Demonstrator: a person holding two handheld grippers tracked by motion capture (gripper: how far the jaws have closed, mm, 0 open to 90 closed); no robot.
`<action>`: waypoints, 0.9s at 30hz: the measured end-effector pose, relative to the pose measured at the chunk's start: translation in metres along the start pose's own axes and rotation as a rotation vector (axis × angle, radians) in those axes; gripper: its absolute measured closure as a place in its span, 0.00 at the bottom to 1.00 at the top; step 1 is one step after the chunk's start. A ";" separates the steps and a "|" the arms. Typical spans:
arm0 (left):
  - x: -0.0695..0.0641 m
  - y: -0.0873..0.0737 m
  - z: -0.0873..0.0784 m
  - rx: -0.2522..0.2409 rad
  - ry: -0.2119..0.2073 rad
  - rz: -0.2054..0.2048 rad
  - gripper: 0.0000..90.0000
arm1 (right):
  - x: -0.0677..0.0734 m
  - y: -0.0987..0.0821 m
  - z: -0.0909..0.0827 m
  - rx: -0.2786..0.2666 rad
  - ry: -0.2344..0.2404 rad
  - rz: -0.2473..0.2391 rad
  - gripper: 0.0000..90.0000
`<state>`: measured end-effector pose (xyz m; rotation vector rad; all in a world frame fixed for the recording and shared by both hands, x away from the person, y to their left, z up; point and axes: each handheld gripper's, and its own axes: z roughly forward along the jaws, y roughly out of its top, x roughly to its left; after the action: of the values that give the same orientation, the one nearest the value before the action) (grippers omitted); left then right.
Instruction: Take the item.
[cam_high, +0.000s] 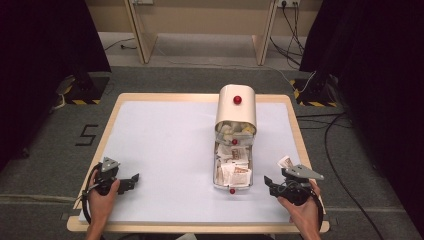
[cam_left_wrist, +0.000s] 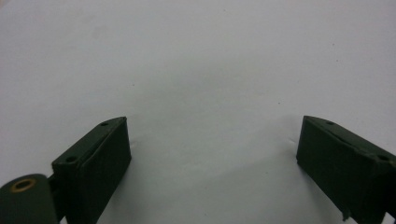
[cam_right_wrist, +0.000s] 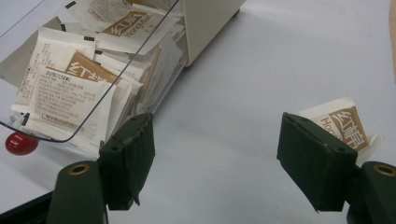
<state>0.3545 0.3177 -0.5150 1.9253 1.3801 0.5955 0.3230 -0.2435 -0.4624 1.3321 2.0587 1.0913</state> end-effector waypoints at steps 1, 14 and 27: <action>0.000 0.000 0.000 0.000 0.000 0.000 0.10 | 0.000 0.000 0.000 0.000 0.000 0.000 0.31; 0.000 0.000 0.000 0.001 0.000 0.000 0.10 | 0.002 -0.010 -0.006 0.012 0.009 0.008 0.31; 0.000 0.000 0.000 0.000 0.000 0.000 0.10 | 0.003 -0.020 -0.009 0.030 0.011 0.012 0.31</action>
<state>0.3544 0.3177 -0.5150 1.9252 1.3802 0.5957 0.3042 -0.2491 -0.4733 1.3568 2.0857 1.0796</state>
